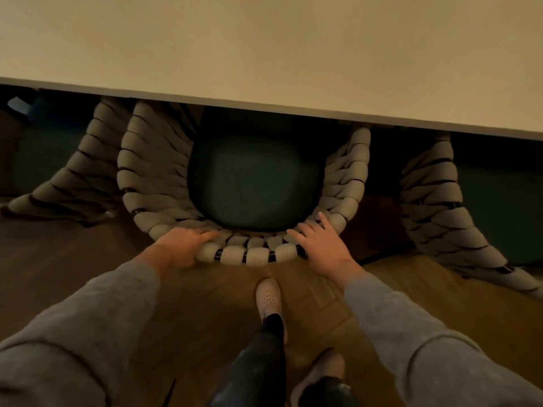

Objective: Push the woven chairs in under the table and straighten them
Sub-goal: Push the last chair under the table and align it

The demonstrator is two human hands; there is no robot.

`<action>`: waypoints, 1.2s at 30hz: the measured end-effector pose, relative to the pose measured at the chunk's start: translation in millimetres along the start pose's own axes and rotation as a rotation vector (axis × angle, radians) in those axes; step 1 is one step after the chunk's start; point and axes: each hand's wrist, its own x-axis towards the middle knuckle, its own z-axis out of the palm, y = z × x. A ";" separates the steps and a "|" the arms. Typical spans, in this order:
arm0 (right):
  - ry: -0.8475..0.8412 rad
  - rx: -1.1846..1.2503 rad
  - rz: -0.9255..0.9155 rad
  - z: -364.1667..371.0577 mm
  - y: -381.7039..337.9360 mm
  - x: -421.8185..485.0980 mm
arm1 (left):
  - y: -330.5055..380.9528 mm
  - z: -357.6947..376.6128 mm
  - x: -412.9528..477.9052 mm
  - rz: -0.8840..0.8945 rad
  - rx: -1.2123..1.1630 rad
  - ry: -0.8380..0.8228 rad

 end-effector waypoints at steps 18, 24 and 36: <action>-0.151 0.020 0.203 13.6 -37.0 -98.5 | 81.2 51.2 -47.8 0.028 0.062 -0.001; -0.167 0.018 0.216 12.6 -23.8 -113.1 | 99.8 53.9 -47.1 0.052 0.027 0.029; -0.194 0.011 0.230 -16.6 14.2 -67.2 | 84.3 7.5 -10.9 0.051 0.018 0.122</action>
